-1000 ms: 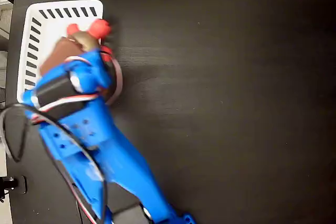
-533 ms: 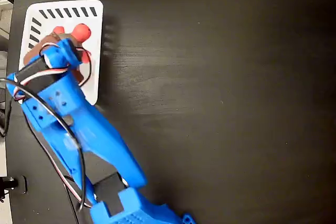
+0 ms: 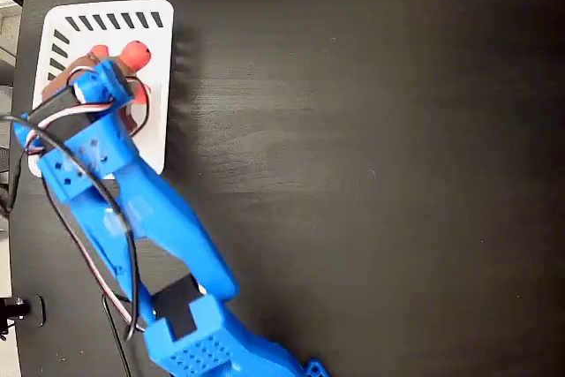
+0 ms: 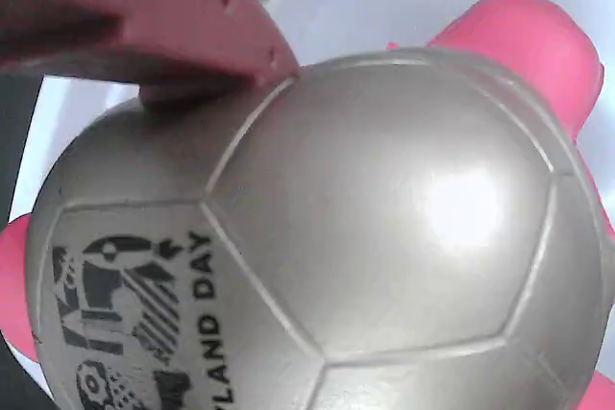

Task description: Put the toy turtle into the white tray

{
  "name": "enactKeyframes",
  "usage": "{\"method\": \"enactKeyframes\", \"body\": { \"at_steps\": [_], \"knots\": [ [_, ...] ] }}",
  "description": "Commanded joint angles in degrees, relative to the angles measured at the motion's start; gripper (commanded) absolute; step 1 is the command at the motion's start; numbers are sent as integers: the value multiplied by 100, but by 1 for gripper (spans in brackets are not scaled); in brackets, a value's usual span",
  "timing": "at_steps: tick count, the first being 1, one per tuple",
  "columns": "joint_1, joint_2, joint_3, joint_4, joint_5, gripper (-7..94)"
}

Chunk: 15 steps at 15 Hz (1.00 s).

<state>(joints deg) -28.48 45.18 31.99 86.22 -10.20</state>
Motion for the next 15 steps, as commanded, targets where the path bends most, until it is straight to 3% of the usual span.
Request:
{"method": "enactKeyframes", "body": {
  "at_steps": [1,6,8,10,13,15],
  "knots": [
    [-167,123,-562,18,-9,-1],
    [-255,-18,-686,9,26,-1],
    [-281,-53,-703,-9,18,11],
    [-299,-53,-703,26,-18,34],
    [-334,-53,-694,105,-62,49],
    [-360,-53,-650,141,-79,52]
  ]
}}
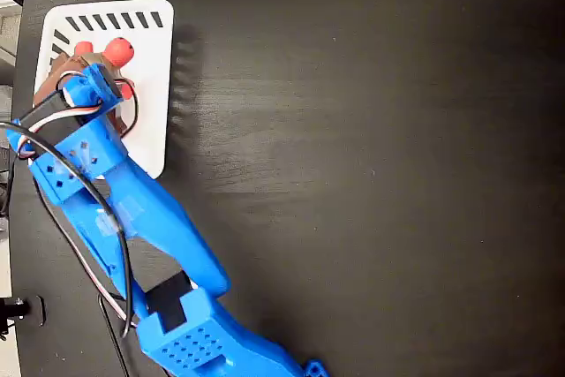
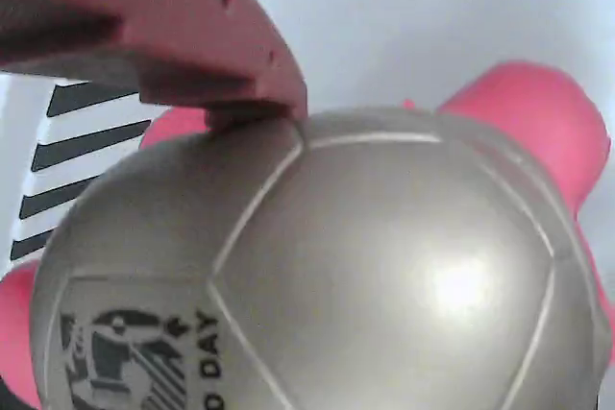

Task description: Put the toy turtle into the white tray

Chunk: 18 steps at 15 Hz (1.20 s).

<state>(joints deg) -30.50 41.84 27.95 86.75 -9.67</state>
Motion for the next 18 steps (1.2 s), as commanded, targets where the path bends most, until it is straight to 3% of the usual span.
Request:
{"method": "enactKeyframes", "body": {
  "at_steps": [1,8,9,13,14,18],
  "knots": [
    [-158,281,-220,105,-149,52],
    [-167,501,-290,369,-105,52],
    [-149,659,-255,369,-53,47],
    [-44,1749,272,281,246,3],
    [-9,2206,686,79,413,-1],
    [185,4834,3630,-1573,870,-1]
  ]
}}
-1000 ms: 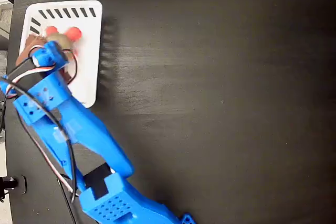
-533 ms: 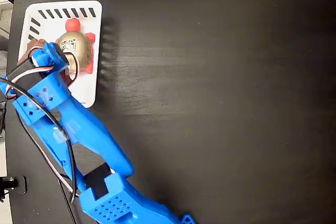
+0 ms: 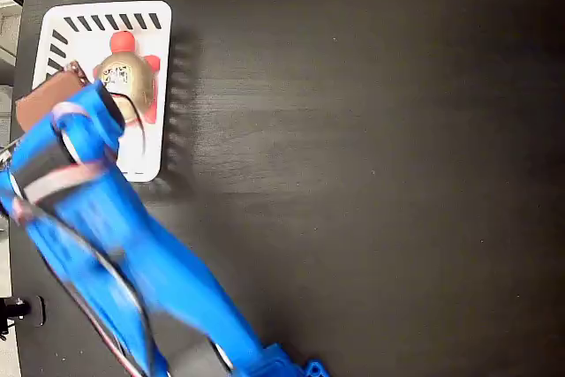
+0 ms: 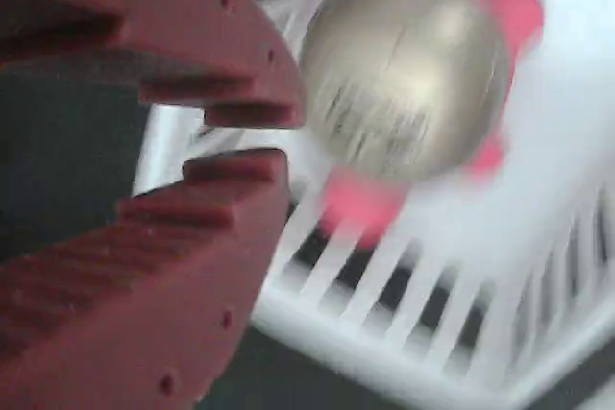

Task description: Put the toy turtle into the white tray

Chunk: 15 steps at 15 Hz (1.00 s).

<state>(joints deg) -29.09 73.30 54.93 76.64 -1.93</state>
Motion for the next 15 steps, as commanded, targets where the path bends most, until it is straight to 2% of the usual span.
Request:
{"method": "enactKeyframes", "body": {
  "at_steps": [1,5,10,15],
  "knots": [
    [158,2268,1441,-782,272,-1],
    [1020,4307,3103,-1134,677,-1],
    [2312,7269,5915,-1213,360,-1],
    [2443,9993,8455,-738,686,-1]
  ]
}}
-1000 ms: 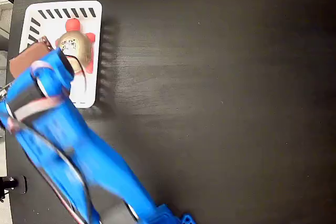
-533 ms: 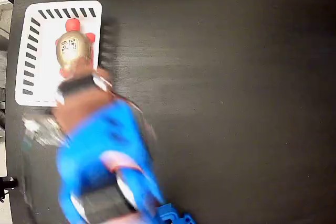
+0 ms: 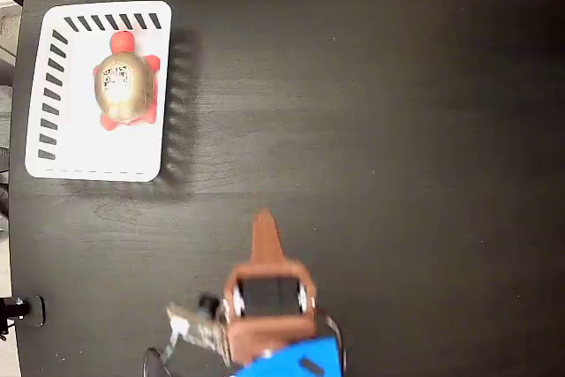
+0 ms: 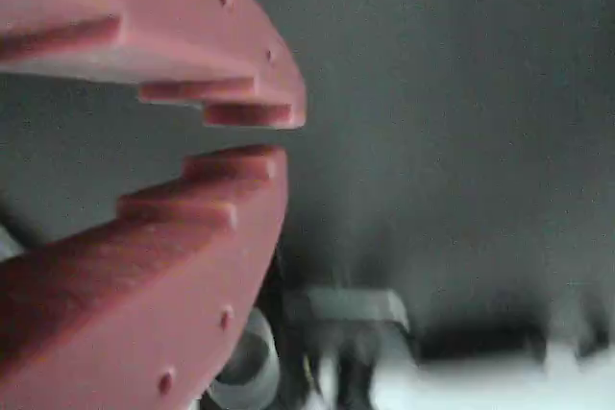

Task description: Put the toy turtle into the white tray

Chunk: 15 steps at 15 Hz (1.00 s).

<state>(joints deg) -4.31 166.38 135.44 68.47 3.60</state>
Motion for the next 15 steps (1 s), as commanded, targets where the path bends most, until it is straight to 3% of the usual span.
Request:
{"method": "enactKeyframes", "body": {
  "at_steps": [1,8,15],
  "knots": [
    [62,1099,782,114,149,-1],
    [176,2663,2013,1055,0,-1],
    [290,2663,3067,791,-53,-1]
  ]
}}
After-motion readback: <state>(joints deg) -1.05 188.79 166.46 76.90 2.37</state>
